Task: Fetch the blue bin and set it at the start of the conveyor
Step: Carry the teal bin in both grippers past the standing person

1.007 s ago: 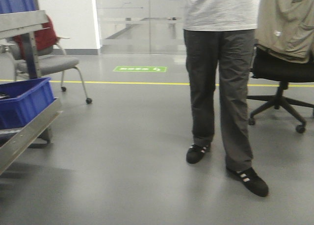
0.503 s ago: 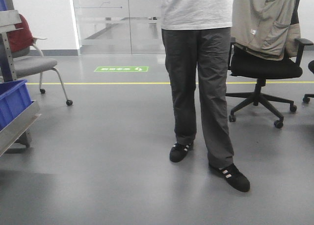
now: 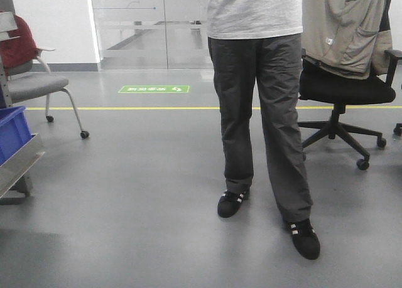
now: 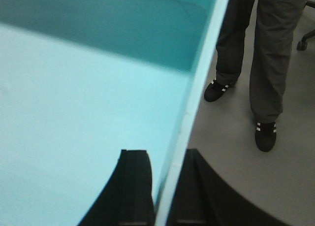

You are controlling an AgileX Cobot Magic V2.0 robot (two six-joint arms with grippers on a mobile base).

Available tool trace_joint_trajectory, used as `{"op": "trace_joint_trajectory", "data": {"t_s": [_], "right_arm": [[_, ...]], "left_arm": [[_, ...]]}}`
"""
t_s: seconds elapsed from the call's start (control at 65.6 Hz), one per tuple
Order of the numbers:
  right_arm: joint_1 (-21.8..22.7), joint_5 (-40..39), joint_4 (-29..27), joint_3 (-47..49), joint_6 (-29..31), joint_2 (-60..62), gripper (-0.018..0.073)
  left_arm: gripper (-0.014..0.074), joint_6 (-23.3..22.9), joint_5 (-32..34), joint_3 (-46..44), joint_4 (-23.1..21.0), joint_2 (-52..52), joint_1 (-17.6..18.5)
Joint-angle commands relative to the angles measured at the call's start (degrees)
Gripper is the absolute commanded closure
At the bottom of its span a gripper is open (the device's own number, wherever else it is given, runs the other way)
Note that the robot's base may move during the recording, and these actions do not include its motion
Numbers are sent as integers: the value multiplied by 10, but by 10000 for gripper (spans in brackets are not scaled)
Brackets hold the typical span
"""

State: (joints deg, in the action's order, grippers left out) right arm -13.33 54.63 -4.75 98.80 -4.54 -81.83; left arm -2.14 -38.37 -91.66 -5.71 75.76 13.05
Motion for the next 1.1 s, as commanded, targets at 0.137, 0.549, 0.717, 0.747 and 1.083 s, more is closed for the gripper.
{"op": "trace_joint_trajectory", "data": {"t_s": [0.137,0.549,0.717,0.747,1.083], "right_arm": [[7,-11,29,5,16,8,711],[7,-11,29,5,16,8,711],[7,-11,29,5,16,8,711],[7,-11,29,5,16,8,711],[7,-11,29,5,16,8,711]], "left_arm": [[708,2,37,-6,15,-7,-4],[708,2,37,-6,15,-7,-4],[708,2,37,-6,15,-7,-4],[708,2,37,-6,15,-7,-4],[708,2,37,-6,15,-7,-4]]}}
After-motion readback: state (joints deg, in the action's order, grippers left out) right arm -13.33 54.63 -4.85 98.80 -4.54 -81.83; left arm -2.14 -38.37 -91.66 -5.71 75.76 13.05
